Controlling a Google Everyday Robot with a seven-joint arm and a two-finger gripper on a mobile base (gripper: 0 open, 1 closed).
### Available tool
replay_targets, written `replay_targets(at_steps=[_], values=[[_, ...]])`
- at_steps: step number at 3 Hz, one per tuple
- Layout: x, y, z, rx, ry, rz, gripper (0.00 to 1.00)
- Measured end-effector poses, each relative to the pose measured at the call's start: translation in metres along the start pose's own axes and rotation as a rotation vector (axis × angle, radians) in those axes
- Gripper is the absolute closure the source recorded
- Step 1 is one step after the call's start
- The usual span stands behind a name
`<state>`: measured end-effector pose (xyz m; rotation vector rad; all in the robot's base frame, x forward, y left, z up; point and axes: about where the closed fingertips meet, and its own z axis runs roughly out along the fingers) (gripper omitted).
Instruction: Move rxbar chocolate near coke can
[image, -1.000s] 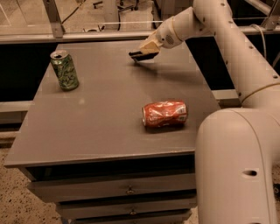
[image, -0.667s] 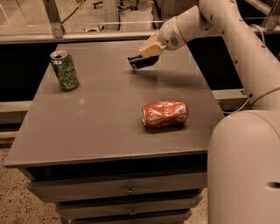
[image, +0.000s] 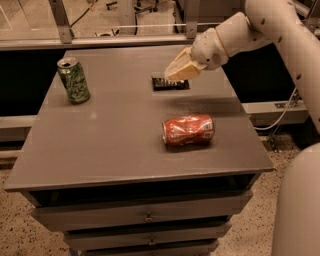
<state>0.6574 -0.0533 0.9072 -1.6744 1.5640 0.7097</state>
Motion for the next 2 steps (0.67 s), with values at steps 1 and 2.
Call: replay_targets(at_steps=[1, 2], values=[[0.0046, 0.0302, -0.003, -0.048, 0.019, -0.029, 0.85], [0.0105, 0.033, -0.0026, -0.018, 0.036, -0.017, 0.62]])
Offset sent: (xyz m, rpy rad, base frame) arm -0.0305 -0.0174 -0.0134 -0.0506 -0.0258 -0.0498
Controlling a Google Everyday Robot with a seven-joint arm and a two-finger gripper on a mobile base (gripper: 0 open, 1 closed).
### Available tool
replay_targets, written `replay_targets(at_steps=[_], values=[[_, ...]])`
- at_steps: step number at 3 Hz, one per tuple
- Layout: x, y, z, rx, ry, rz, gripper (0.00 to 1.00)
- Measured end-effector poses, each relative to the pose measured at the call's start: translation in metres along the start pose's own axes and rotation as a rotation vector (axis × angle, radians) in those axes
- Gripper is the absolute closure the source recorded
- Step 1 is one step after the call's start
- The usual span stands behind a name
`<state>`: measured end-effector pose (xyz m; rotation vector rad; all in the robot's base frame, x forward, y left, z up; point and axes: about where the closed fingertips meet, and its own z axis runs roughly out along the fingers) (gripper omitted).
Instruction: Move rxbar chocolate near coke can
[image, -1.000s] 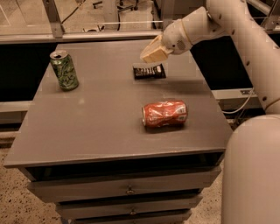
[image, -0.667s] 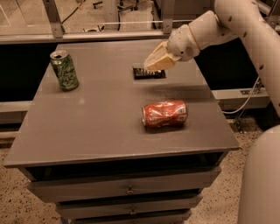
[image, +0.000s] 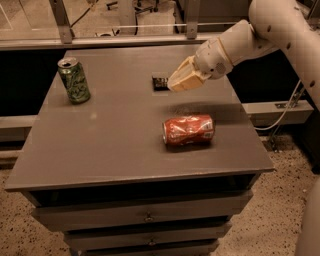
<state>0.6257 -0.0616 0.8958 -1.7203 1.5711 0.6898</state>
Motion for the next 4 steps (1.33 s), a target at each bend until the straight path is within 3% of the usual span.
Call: replay_targets(at_steps=[2, 3, 4], values=[[0.001, -0.027, 0.018, 0.092, 0.011, 0.065, 0.15], [0.003, -0.036, 0.036, 0.104, 0.028, 0.087, 0.0], [0.009, -0.046, 0.056, 0.11, 0.054, 0.108, 0.0]])
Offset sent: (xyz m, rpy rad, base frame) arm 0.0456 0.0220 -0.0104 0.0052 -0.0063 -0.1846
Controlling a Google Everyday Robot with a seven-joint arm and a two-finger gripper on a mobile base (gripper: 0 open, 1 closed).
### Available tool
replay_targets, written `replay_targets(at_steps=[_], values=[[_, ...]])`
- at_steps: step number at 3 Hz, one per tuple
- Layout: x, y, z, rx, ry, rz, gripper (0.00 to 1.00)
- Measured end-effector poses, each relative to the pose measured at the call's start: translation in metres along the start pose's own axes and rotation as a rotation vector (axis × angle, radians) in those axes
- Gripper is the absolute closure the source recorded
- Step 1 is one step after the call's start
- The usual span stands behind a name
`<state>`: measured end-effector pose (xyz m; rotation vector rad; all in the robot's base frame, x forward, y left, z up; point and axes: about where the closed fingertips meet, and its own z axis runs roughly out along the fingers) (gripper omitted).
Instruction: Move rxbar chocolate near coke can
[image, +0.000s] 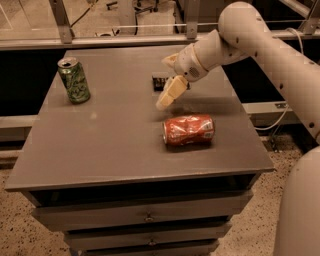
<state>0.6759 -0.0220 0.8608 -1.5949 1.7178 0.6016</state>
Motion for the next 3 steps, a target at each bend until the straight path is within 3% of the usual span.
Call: replay_targets(at_steps=[1, 2, 3], values=[[0.008, -0.011, 0.018, 0.011, 0.028, 0.028, 0.0], [0.017, -0.026, 0.028, 0.029, 0.052, 0.057, 0.15], [0.024, -0.041, 0.026, 0.056, 0.066, 0.073, 0.38]])
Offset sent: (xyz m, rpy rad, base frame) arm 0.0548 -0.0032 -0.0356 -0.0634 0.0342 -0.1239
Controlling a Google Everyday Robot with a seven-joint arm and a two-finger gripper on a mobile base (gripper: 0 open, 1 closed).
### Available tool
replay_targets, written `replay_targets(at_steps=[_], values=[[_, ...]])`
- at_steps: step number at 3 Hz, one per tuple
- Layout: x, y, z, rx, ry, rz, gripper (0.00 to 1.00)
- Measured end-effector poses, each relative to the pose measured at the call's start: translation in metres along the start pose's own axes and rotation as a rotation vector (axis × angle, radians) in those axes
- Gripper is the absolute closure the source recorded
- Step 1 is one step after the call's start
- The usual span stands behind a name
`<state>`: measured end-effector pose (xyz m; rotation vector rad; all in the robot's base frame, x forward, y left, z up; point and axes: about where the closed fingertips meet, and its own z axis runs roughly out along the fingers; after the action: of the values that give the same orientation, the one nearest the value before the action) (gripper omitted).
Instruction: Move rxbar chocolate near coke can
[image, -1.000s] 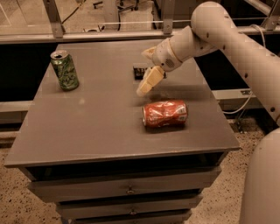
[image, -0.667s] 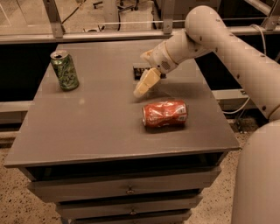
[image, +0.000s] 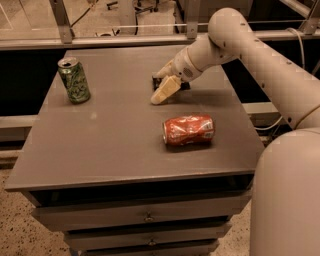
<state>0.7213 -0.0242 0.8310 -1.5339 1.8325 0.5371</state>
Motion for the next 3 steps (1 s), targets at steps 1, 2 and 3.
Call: replay_targets(at_steps=[1, 2, 3], values=[[0.002, -0.009, -0.008, 0.012, -0.004, 0.011, 0.61], [-0.005, -0.007, -0.023, 0.008, -0.037, 0.006, 0.85], [-0.018, 0.007, -0.042, -0.016, -0.085, -0.006, 1.0]])
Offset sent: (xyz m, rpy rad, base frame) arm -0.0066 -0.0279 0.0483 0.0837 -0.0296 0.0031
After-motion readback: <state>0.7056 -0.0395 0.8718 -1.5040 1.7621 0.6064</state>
